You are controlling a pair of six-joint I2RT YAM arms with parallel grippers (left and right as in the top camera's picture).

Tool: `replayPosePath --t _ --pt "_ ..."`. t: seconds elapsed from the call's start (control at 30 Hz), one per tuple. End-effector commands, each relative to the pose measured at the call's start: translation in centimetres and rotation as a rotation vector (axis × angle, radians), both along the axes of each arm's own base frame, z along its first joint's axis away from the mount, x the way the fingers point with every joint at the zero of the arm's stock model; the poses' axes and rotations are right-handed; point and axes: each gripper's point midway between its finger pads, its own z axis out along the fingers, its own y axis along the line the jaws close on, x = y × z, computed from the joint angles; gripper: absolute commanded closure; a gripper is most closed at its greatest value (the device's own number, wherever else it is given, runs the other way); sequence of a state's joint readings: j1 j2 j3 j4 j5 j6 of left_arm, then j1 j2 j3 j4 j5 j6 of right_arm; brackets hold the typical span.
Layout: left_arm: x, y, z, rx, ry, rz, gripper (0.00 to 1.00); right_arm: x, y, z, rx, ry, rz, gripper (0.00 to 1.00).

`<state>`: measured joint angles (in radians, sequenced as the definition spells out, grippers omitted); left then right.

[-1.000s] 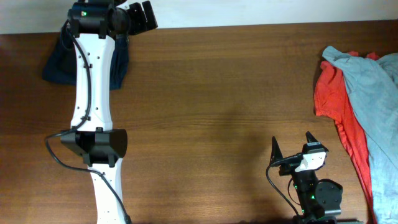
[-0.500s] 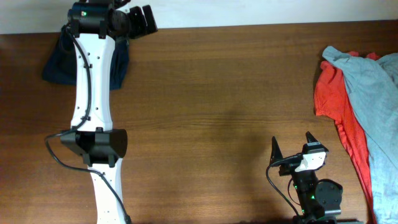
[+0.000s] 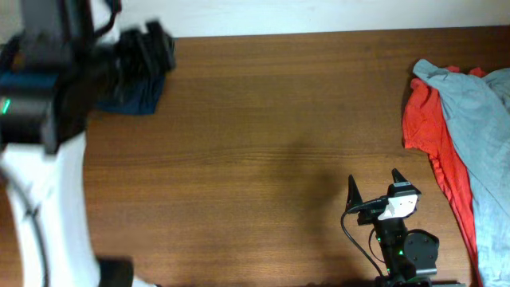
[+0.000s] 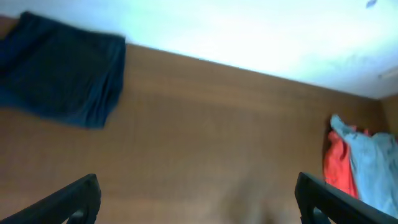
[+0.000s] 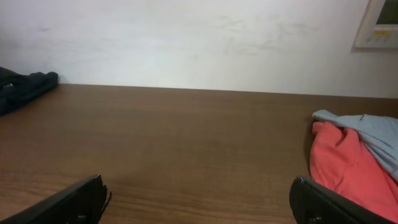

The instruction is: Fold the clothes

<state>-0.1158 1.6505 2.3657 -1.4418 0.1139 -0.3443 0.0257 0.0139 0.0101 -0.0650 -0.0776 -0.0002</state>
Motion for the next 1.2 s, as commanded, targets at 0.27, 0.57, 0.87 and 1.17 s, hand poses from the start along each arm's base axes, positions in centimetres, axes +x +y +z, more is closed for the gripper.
replayPosePath --t 0.27,0.57,0.87,1.17 --pt "-8.8 3.1 -20.5 0.149 0.391 0.073 0.01 0.0 -0.3 -0.2 0.004 0.005 -0.018 0.01" --pt "-4.7 3.0 -29.5 0.103 0.014 0.107 0.01 0.0 -0.3 -0.2 0.004 0.004 -0.018 0.01" --pt "-6.5 3.3 -33.0 0.063 -0.211 0.118 0.01 0.0 -0.3 -0.2 0.004 0.004 -0.018 0.01" --pt "-8.5 3.8 -34.2 0.055 -0.316 0.139 0.01 0.0 -0.3 -0.2 0.004 0.004 -0.018 0.01"
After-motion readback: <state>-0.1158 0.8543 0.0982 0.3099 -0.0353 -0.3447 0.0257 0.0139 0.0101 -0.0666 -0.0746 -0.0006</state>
